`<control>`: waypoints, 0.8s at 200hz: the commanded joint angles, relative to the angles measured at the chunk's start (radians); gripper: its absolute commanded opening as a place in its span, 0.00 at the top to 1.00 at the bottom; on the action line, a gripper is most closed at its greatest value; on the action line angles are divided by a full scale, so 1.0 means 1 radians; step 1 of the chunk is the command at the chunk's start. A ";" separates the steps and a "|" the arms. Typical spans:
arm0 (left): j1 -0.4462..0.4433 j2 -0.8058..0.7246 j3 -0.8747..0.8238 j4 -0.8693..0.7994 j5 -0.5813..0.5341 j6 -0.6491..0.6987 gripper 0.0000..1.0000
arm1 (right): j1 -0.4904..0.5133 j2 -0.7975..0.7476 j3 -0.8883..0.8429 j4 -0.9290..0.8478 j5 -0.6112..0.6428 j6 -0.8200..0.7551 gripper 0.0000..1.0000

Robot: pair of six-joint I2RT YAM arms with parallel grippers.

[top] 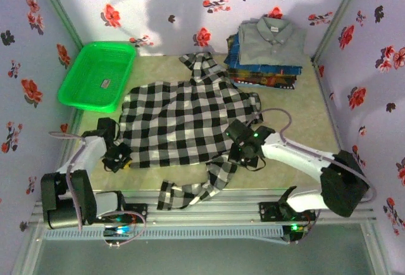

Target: Fold and stack the long sleeve shirts

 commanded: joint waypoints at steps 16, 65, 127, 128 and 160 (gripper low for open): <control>0.016 0.001 0.094 -0.039 0.042 0.023 1.00 | -0.111 -0.051 0.108 -0.105 0.020 -0.089 1.00; 0.035 0.065 0.149 -0.008 0.092 0.034 1.00 | -0.246 0.052 0.278 -0.143 -0.003 -0.252 1.00; 0.066 0.200 0.238 0.032 0.167 0.095 1.00 | -0.360 0.230 0.421 -0.131 -0.042 -0.393 1.00; 0.066 0.203 0.239 0.033 0.169 0.096 1.00 | -0.362 0.234 0.423 -0.131 -0.042 -0.395 1.00; 0.077 0.283 0.275 0.053 0.194 0.112 1.00 | -0.377 0.340 0.493 -0.124 -0.055 -0.447 1.00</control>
